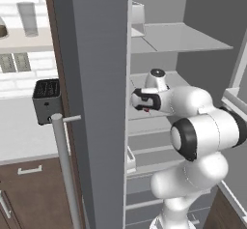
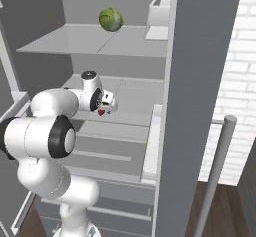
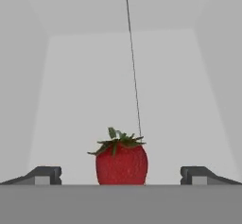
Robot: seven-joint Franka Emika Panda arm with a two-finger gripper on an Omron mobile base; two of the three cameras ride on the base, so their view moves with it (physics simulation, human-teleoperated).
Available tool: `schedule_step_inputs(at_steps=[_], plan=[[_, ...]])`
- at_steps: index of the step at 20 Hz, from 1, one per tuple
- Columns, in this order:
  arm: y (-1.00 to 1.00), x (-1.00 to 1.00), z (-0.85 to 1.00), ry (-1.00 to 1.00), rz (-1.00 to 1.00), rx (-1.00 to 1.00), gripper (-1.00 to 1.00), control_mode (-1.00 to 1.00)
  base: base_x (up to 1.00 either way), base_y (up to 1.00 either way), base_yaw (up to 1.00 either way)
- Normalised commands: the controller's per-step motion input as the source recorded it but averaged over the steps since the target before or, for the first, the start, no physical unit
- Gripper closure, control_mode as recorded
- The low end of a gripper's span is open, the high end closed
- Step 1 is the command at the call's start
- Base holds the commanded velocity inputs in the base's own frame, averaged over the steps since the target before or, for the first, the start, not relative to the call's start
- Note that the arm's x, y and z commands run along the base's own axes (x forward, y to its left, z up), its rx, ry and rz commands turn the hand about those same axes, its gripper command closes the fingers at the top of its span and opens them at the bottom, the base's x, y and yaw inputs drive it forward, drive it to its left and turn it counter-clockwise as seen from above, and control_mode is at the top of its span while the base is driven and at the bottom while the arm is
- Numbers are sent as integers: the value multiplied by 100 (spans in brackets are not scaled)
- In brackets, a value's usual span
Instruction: Take the strawberry from the fridge and place it on top of the pancake, located on the dining counter.
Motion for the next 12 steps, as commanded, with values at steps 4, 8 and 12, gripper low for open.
schedule_step_inputs(at_steps=[4, 8, 12], plan=[[0, 12, -17, 5, 0, 0, -100, -100, 0, 0, 0], [0, 2, -20, 8, 0, 0, -100, -100, 0, 0, 0], [0, 0, -21, 6, 0, 0, 100, -100, 0, 0, 0]])
